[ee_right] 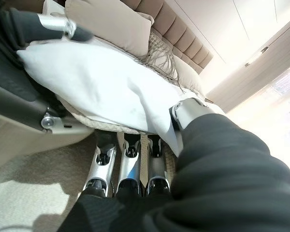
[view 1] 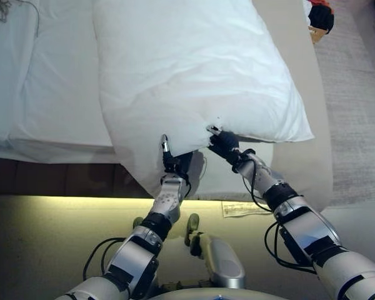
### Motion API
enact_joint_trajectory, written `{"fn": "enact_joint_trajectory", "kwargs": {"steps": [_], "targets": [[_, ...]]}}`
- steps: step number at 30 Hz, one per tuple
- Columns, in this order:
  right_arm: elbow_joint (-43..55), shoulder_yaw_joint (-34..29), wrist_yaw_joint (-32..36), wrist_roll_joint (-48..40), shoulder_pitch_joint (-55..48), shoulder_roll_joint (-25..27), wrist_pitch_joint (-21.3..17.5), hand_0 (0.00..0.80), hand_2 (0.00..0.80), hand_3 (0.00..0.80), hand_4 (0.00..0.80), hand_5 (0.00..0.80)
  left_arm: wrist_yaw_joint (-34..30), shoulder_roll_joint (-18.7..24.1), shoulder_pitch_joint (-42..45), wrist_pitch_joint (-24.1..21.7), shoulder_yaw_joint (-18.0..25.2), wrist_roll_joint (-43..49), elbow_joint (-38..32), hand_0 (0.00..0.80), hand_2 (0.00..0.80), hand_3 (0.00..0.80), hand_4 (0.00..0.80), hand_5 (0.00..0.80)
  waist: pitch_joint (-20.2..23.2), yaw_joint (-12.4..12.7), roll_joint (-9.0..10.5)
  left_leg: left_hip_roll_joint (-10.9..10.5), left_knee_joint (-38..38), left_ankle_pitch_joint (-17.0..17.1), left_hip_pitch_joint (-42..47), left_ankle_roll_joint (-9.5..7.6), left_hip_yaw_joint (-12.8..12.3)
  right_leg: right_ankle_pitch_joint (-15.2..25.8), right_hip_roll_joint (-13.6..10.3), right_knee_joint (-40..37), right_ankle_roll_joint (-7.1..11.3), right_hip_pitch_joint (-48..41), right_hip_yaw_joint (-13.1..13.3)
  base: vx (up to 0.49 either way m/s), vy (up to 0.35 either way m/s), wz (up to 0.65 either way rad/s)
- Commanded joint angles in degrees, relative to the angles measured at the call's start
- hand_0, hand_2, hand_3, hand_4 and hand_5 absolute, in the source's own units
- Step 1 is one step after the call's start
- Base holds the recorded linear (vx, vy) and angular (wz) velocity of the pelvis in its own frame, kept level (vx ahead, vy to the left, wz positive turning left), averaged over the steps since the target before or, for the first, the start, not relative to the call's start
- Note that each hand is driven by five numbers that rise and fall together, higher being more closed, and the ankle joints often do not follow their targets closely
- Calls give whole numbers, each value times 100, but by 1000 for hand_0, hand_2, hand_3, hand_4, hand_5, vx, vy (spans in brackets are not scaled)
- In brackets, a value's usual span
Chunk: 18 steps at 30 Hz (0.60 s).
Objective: Make the bed neatly
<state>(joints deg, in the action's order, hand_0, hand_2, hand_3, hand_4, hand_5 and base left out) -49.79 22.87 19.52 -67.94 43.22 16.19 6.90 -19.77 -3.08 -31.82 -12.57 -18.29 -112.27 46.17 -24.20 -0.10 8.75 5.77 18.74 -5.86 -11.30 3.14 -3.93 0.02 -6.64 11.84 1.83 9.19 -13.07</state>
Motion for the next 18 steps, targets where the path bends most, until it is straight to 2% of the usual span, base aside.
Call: {"fn": "enact_joint_trajectory", "kwargs": {"steps": [1, 2, 3, 9, 13, 16, 18], "targets": [[252, -429, 432, 312, -254, 260, -7, 621, 621, 621, 621, 621, -218, 171, -178, -85, 355, -73, -243, 800, 800, 800, 800, 800, 428, 217, -159, 212, -117, 290, -115, 329, 230, -131, -381, 234, 391, -50, -39, 0, 0, 0], [224, -415, 495, 361, -305, 266, 36, 226, 226, 226, 226, 226, -223, 227, -182, -74, 363, -73, -234, 800, 800, 800, 800, 800, 423, 217, -170, 208, -120, 296, -115, 325, 227, -131, -384, 244, 392, -42, -43, 0, 0, 0], [193, -402, 489, 395, -348, 272, 91, 0, 0, 0, 0, 0, -259, 263, -187, -55, 391, -73, -218, 800, 800, 800, 800, 800, 424, 215, -176, 207, -124, 298, -107, 323, 221, -132, -391, 249, 396, -44, -44, -3, 41, 0], [36, -335, 492, 945, -1075, 169, 407, 0, 0, 0, 0, 0, -384, 544, 28, -68, 617, -73, -278, 800, 800, 800, 800, 800, 548, 177, -249, 129, -372, 386, 49, 302, 231, -118, -433, 132, 439, -144, -22, 1, 69, 1], [-104, -314, 823, 1569, -2152, 86, 507, 0, 0, 0, 0, 0, -585, 753, 500, -51, 801, -73, -370, 800, 800, 800, 800, 800, 669, 139, -336, 64, -591, 406, 276, 256, 229, -156, -452, 41, 457, -301, 12, 6, 118, 3], [-571, -407, 1143, 2288, -2824, 59, 479, 0, 0, 0, 0, 0, -763, 890, 828, 96, 1151, 111, -271, 800, 800, 800, 800, 800, 815, 137, -430, 24, -767, 418, 486, 225, 207, -200, -464, -52, 471, -497, 6, 72, 129, -2], [-971, -549, 1305, 2390, -3169, 44, 524, 0, 0, 0, 0, 0, -814, 952, 999, 212, 1437, 310, -176, 800, 800, 800, 800, 800, 930, 142, -503, 9, -883, 425, 644, 215, 205, -231, -470, -130, 478, -670, -15, 117, 136, -1]]}}
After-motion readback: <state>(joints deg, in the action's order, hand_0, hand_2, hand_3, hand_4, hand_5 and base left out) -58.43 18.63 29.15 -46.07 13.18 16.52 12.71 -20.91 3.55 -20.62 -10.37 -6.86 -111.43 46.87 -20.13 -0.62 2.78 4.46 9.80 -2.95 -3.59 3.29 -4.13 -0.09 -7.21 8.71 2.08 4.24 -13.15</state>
